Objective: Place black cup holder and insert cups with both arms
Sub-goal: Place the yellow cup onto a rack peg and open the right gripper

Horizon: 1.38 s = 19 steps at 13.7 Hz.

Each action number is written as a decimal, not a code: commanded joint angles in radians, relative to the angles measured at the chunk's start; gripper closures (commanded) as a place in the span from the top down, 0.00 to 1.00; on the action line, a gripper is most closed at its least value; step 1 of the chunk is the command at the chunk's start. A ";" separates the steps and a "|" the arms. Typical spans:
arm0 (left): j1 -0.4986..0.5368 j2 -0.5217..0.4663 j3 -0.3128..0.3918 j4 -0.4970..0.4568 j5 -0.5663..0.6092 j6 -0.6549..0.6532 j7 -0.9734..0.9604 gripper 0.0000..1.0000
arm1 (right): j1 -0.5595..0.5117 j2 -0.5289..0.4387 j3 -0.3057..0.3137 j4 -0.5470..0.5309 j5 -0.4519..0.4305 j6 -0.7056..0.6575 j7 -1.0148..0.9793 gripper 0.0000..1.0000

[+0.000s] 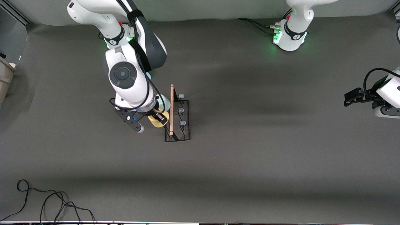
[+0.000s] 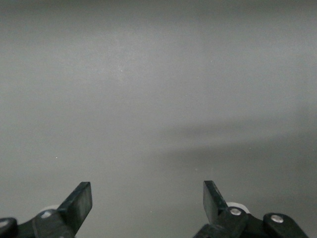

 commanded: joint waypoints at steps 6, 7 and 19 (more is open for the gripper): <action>0.006 -0.008 -0.002 -0.004 -0.007 -0.002 0.017 1.00 | 0.011 -0.026 -0.011 -0.159 -0.018 0.215 0.009 0.00; 0.006 -0.007 -0.002 -0.004 -0.007 -0.001 0.017 1.00 | 0.013 -0.016 -0.011 -0.161 -0.017 0.226 0.009 0.00; 0.006 0.000 -0.002 -0.002 0.000 0.011 0.020 1.00 | 0.011 0.074 -0.008 -0.150 0.066 0.268 0.003 0.96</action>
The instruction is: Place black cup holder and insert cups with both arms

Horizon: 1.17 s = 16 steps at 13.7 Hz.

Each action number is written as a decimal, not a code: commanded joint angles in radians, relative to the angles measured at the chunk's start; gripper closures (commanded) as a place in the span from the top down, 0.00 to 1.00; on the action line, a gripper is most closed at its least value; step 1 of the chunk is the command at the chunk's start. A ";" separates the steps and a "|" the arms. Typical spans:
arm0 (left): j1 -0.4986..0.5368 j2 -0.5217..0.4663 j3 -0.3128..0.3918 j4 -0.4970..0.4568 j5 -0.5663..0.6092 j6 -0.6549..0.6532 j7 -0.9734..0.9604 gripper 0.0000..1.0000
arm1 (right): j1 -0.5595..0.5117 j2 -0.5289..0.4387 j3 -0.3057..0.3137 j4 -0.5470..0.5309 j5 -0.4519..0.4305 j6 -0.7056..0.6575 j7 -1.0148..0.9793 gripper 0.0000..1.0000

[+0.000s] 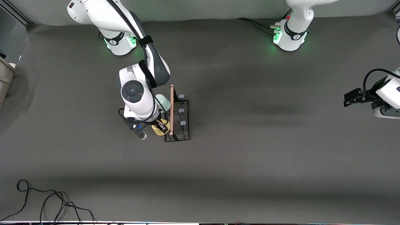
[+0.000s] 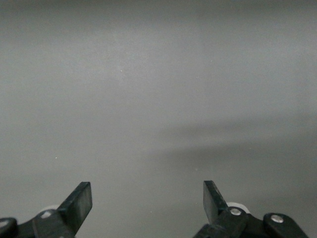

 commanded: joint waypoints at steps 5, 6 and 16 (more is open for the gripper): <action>0.006 -0.005 -0.004 0.012 -0.020 0.005 0.009 1.00 | -0.017 -0.036 -0.028 0.246 -0.002 -0.287 -0.002 1.00; 0.000 -0.008 -0.007 0.033 -0.046 -0.010 -0.002 1.00 | -0.017 -0.042 -0.037 0.286 -0.004 -0.335 -0.003 1.00; -0.001 -0.033 -0.019 0.036 -0.042 -0.043 0.018 1.00 | -0.096 -0.337 -0.139 0.306 -0.097 -0.652 -0.602 1.00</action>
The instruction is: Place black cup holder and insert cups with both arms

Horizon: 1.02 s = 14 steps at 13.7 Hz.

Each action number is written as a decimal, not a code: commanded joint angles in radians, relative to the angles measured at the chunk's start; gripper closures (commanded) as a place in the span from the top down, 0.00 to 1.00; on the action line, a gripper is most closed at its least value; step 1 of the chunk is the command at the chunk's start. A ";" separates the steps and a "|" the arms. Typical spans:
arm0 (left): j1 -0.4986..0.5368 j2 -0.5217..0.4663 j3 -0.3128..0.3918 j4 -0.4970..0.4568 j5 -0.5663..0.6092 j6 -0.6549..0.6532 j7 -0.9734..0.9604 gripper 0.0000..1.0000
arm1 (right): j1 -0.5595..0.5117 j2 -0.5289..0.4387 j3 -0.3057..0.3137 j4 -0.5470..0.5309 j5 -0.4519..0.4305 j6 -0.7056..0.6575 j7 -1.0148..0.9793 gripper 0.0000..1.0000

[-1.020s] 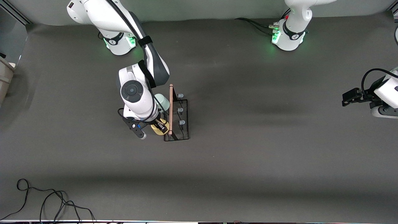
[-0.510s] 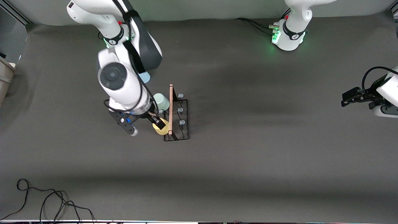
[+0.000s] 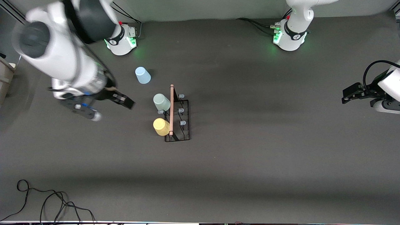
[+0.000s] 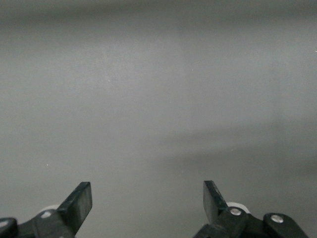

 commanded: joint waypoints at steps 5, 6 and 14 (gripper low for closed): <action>0.000 -0.017 0.005 -0.007 0.001 -0.005 0.016 1.00 | -0.471 -0.245 0.333 -0.172 -0.142 -0.008 -0.398 1.00; -0.003 -0.017 0.004 -0.005 0.004 -0.006 0.016 1.00 | -0.570 -0.253 0.398 -0.177 -0.145 -0.008 -0.458 1.00; -0.004 -0.043 0.002 -0.010 0.017 -0.060 0.009 1.00 | -0.893 -0.254 0.599 -0.176 -0.169 -0.001 -0.681 1.00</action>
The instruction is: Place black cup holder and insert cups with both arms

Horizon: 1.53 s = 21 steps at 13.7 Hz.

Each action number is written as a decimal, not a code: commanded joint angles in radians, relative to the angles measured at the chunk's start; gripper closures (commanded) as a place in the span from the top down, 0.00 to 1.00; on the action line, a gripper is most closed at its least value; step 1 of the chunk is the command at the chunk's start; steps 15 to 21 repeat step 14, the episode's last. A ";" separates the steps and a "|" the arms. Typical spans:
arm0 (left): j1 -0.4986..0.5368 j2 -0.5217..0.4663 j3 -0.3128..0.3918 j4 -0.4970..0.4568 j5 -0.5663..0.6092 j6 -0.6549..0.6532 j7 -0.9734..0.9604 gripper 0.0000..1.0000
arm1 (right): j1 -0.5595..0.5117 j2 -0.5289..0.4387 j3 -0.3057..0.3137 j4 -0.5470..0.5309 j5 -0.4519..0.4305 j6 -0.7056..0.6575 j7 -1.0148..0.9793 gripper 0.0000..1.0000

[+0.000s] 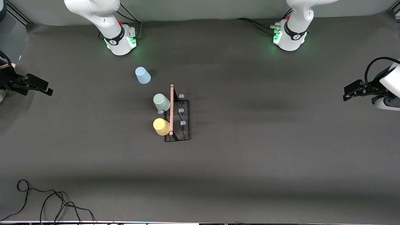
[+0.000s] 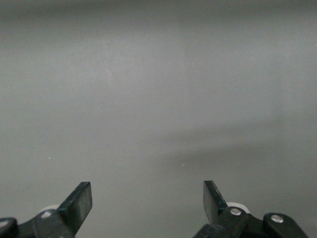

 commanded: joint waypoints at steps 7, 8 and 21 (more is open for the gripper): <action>-0.006 -0.025 -0.001 -0.017 0.037 -0.009 -0.003 1.00 | 0.009 -0.005 0.004 0.002 -0.065 0.005 -0.066 1.00; -0.006 -0.025 -0.001 -0.016 0.036 -0.013 -0.003 1.00 | 0.009 -0.005 0.004 0.000 -0.064 0.004 -0.066 1.00; -0.006 -0.034 -0.004 -0.002 0.036 -0.058 -0.004 1.00 | 0.010 -0.006 0.005 0.000 -0.061 0.004 -0.066 1.00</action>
